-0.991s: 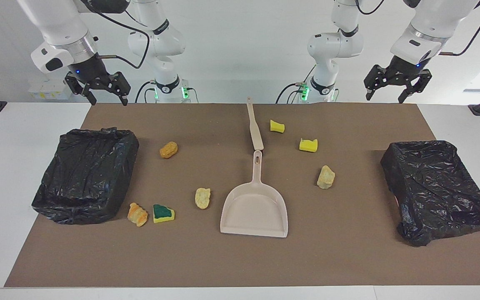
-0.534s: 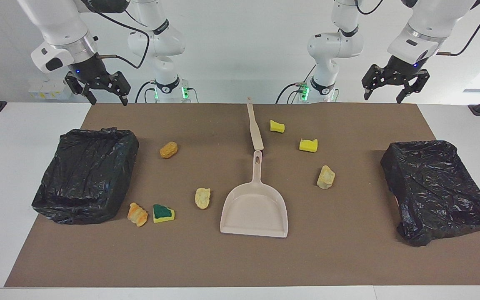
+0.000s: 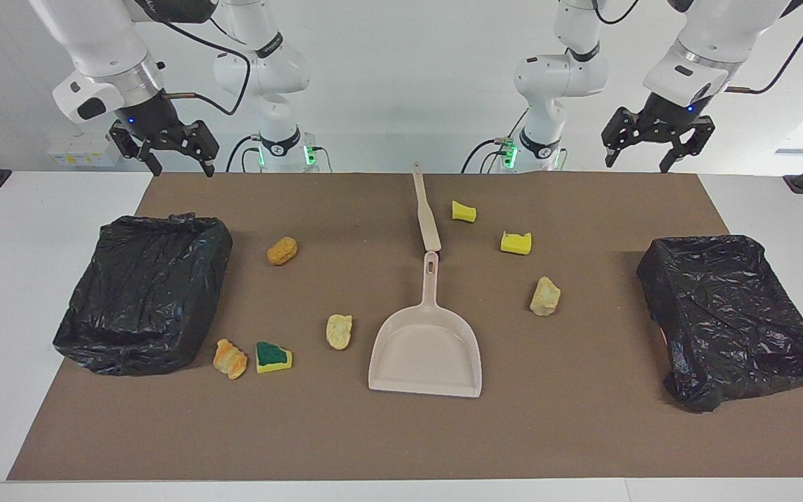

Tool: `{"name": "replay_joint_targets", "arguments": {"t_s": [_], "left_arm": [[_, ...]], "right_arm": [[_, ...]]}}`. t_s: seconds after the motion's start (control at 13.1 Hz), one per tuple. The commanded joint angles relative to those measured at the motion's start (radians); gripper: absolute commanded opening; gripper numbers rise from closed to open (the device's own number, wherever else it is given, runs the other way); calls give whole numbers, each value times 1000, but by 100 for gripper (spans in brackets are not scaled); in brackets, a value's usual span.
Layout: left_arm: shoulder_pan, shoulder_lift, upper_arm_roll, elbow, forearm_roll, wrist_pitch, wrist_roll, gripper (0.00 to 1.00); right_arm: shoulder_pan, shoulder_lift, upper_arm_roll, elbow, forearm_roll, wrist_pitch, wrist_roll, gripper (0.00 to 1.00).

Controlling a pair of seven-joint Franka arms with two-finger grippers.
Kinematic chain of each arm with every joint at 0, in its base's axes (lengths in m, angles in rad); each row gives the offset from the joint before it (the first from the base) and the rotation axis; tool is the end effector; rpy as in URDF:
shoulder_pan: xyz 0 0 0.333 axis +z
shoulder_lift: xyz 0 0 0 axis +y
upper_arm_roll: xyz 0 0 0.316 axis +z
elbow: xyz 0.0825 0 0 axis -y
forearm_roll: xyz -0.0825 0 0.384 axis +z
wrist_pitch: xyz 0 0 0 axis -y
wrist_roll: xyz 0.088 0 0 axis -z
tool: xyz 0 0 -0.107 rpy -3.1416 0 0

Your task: Sweep and dump trash in bin

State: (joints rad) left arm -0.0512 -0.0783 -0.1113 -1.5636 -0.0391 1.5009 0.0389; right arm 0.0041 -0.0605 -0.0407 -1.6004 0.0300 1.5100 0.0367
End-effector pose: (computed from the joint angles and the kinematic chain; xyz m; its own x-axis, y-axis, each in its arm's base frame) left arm 0.5149 -0.0916 0.6636 0.9792 -0.2025 0.0163 -0.2029 -0.9788 0.0297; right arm 0.5290 -0.0167 0.6382 0.9970 -0.0712 -0.0311 -0.0722 -0.9969 -0.0313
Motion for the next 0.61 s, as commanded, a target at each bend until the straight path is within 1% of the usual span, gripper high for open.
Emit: {"name": "replay_joint_targets", "arguments": {"t_s": [0.0, 0.08, 0.23, 0.38, 0.53], "left_arm": [[-45, -34, 10, -38, -5, 19, -7, 100], [-59, -37, 10, -47, -7, 19, -11, 100], [-119, -44, 10, -67, -7, 19, -51, 100], [-174, -44, 10, -85, -7, 36, -115, 100], [-254, -51, 10, -134, -7, 67, -222, 100]], "right_arm": [[-4, -30, 4, -35, -9, 9, 8, 100], [-4, -30, 4, -35, -9, 10, 8, 100], [-4, -30, 4, -35, -9, 10, 9, 100], [-3, -30, 4, -38, -9, 16, 12, 100], [0, -31, 5, -62, -9, 35, 11, 100]]}}
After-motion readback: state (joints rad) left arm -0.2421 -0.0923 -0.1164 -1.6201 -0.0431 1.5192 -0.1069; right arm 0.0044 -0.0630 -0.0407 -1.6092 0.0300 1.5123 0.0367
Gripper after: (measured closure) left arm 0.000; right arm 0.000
